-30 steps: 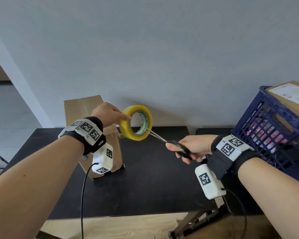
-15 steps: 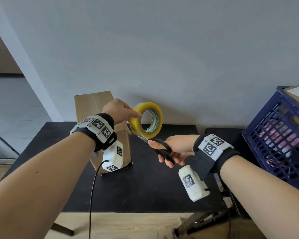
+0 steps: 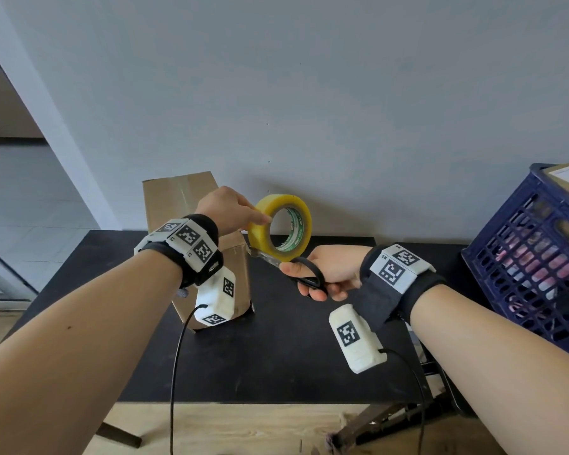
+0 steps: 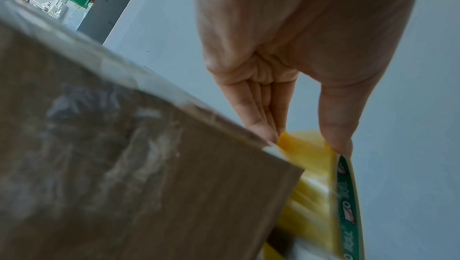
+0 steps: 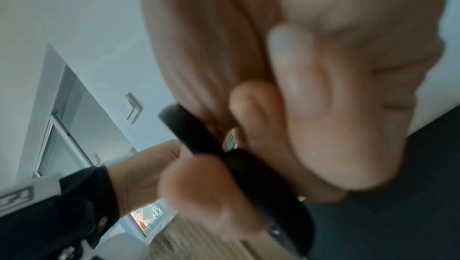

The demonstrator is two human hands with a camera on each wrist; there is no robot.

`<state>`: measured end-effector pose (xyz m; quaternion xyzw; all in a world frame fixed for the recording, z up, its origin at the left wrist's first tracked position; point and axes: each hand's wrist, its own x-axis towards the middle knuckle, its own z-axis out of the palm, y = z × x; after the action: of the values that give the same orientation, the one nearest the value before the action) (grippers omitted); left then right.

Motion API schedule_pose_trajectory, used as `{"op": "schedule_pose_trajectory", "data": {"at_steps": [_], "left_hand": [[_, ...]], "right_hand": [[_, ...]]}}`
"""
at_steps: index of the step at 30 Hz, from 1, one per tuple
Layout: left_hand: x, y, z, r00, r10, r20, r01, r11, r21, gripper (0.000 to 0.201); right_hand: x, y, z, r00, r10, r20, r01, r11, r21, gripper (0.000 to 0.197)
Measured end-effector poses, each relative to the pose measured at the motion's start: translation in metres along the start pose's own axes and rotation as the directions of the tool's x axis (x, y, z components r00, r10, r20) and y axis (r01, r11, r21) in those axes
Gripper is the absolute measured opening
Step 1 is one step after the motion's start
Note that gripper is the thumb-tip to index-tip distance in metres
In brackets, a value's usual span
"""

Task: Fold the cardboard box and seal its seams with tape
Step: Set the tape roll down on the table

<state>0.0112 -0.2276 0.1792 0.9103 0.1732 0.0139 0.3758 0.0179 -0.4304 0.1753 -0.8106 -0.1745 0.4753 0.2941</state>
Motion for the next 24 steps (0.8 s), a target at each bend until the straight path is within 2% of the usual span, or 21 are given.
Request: {"op": "schedule_pose_trajectory", "data": {"at_steps": [4,10,13,17,20,24], "left_hand": [[-0.001,-0.001,-0.001,1.000,-0.009,0.000,0.009,0.999,-0.034,0.034],[-0.003,0.003,-0.002,1.000,-0.023,0.003,0.023,1.000,-0.009,0.035],[-0.003,0.012,0.000,0.999,-0.048,0.011,0.048,0.998,-0.037,0.038],[-0.004,0.033,0.019,0.998,-0.046,0.051,0.050,0.994,-0.095,0.047],[-0.005,0.047,0.048,0.990,-0.047,0.132,0.062,0.992,-0.111,0.041],[-0.001,0.047,0.088,0.974,-0.095,0.206,0.108,0.993,-0.056,0.037]], "right_hand": [[0.004,0.008,0.001,0.995,0.098,-0.021,-0.099,0.987,-0.126,0.053],[-0.004,0.026,-0.016,0.969,0.201,-0.145,-0.230,0.947,-0.224,0.049],[-0.012,0.038,-0.029,0.938,0.235,-0.254,-0.277,0.950,-0.143,0.041],[-0.012,0.065,-0.047,0.846,0.271,-0.459,-0.323,0.945,-0.038,0.031],[-0.003,0.088,-0.054,0.793,0.342,-0.505,-0.332,0.937,0.113,0.030],[0.008,0.115,-0.054,0.774,0.400,-0.491,-0.373,0.914,0.157,0.030]]}}
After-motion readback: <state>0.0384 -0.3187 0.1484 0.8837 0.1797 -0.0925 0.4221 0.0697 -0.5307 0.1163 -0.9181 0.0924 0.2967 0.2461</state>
